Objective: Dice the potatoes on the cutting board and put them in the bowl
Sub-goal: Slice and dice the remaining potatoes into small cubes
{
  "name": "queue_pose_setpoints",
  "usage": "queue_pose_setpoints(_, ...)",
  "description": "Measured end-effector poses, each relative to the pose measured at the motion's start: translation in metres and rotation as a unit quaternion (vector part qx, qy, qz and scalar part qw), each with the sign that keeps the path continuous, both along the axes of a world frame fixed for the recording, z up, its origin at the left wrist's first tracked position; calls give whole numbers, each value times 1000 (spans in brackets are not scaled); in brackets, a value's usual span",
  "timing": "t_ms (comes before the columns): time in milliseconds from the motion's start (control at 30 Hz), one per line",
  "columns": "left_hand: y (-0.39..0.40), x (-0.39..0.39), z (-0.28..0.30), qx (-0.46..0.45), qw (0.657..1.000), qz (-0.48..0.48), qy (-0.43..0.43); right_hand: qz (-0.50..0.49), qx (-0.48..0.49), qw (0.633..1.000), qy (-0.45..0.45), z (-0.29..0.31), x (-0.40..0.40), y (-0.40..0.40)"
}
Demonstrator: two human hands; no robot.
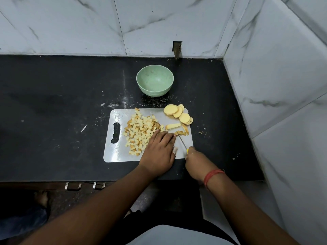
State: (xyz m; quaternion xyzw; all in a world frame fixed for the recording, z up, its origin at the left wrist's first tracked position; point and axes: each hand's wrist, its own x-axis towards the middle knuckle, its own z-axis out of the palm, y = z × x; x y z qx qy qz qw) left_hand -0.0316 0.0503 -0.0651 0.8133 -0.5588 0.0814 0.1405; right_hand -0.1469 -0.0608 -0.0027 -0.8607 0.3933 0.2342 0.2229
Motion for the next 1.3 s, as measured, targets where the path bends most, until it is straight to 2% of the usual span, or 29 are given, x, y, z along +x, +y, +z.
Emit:
queue_pose_setpoints(200, 0, 0, -1, -3, 1000, 4, 2, 19, 45, 998, -31, 15, -20, 0)
queue_pose_setpoints(433, 1, 2, -3, -13, 1000, 0, 11, -11, 26, 999, -44, 23, -16, 5)
queue_pose_setpoints(800, 0, 2, -4, -16, 1000, 0, 12, 4, 17, 1000, -22, 12, -3, 4)
queue_pose_setpoints(1133, 1, 1, 0, 3, 1000, 6, 5, 24, 67, 997, -14, 30, -20, 3)
queue_pose_setpoints(1233, 1, 0, 1, 3, 1000, 8, -3, 1, 86, 996, -27, 42, -27, -3)
queue_pose_setpoints(1300, 2, 0, 1, -11, 1000, 11, -4, -36, 93, 993, -69, 49, -30, -10)
